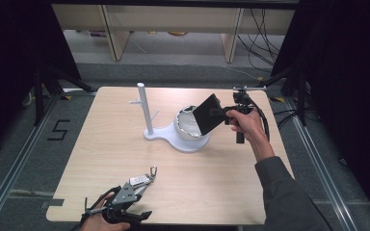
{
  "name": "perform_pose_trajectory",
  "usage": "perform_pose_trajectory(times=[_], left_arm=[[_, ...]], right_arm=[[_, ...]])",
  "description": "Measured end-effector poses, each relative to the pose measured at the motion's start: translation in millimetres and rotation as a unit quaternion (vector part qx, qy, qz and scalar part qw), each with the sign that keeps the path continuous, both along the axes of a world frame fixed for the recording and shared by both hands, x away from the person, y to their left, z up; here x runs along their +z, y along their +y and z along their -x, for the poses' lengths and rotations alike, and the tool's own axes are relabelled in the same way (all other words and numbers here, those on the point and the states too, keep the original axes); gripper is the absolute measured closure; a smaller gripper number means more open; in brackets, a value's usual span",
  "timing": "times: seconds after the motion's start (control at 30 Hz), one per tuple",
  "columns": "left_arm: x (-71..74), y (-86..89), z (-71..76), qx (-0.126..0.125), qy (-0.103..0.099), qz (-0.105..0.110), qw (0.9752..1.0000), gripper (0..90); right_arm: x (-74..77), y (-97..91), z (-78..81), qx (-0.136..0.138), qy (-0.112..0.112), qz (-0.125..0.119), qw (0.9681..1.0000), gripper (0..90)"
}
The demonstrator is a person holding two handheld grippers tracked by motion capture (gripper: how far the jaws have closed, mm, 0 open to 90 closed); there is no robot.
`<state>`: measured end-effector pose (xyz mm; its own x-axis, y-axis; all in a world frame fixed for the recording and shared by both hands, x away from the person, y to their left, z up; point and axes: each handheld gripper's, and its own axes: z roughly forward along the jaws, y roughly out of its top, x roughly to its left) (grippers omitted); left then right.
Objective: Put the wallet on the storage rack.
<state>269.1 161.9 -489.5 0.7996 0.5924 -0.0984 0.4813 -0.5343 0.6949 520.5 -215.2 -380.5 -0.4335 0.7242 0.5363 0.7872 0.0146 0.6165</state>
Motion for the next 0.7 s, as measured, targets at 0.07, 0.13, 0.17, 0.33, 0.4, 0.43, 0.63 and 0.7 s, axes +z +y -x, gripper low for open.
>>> perform_pose_trajectory(times=[0.07,0.13,0.17,0.33,0.4,0.43,0.63,0.7], left_arm=[[-0.8,-0.8,0.3,0.005,0.001,0.004,1.0000,34.6],[-0.2,-0.4,0.2,0.001,0.000,0.000,1.0000,34.6],[-0.1,-0.6,0.5,-0.002,0.002,0.002,1.0000,34.6],[-0.7,-0.5,0.5,0.000,0.001,0.000,1.0000,34.6],[-1.2,-0.4,0.4,0.002,0.001,-0.002,1.0000,34.5],[-1.3,-0.8,0.9,0.002,0.002,0.002,1.0000,34.5],[-2.7,-0.9,0.4,-0.004,0.002,-0.009,1.0000,34.5],[-3.9,-1.7,0.7,-0.005,0.006,-0.005,1.0000,34.5]], right_arm=[[-3.6,4.1,-4.3,-0.005,-0.002,0.003,1.0000,78.8],[-4.1,5.3,-5.3,-0.006,0.000,0.004,1.0000,78.8],[-4.6,7.4,-6.4,-0.008,0.007,0.004,0.9999,78.7],[-8.7,15.8,-10.3,-0.016,0.027,-0.004,0.9995,78.7],[-13.1,17.1,-13.7,-0.010,0.009,0.008,0.9999,78.6],[-14.7,18.3,-14.7,-0.006,0.013,0.006,0.9999,78.6],[-21.7,25.2,-18.1,-0.012,0.014,0.012,0.9998,78.4],[-23.9,27.0,-18.8,-0.013,0.015,0.013,0.9997,78.4]])
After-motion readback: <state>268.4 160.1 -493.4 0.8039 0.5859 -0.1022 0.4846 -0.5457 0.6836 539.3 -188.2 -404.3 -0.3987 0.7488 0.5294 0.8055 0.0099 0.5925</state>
